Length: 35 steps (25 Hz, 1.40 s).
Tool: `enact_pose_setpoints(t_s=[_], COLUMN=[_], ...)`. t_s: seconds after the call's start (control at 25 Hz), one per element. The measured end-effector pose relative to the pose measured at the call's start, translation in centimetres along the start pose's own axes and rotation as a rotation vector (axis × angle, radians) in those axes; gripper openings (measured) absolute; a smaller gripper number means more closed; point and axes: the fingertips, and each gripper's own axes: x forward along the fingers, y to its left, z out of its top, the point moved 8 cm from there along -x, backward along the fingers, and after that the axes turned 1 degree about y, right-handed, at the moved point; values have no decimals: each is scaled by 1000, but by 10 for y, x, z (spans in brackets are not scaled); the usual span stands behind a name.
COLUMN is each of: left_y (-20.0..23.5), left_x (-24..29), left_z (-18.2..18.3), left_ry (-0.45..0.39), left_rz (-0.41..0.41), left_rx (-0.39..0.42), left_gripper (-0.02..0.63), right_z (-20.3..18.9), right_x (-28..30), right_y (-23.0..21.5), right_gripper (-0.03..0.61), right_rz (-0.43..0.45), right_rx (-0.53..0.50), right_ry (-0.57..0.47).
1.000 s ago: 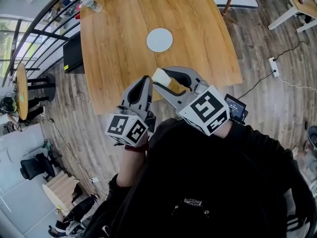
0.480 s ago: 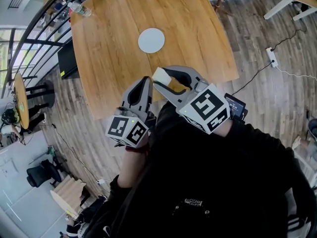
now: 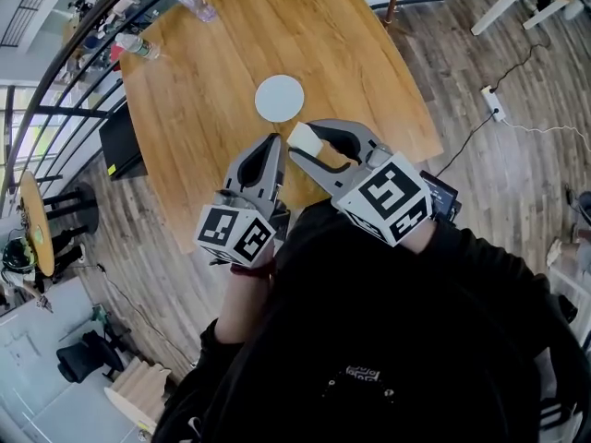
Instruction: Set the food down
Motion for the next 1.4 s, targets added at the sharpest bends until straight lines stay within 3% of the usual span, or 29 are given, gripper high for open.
enact_pose_setpoints(t_s=[0.48,0.72,1.08,1.4], left_y=[84,119,129,135], left_x=[-18,-22,-13,2], left_z=[16,8,-14,-3], left_ry=[23,58,92,81], left_rz=[3,-26,-53,16], left_rx=[-32,-70,-126,-132], left_gripper=[5,5,5,5], right_z=[27,29,19,23], right_x=[83,121,137,151], right_y=[24,27,16,-13], right_gripper=[172,172,172,172], right_rz=[12,-16,-39,-10], right_rx=[-39,-31,-8,-2], right_ry=[27,66,138,126])
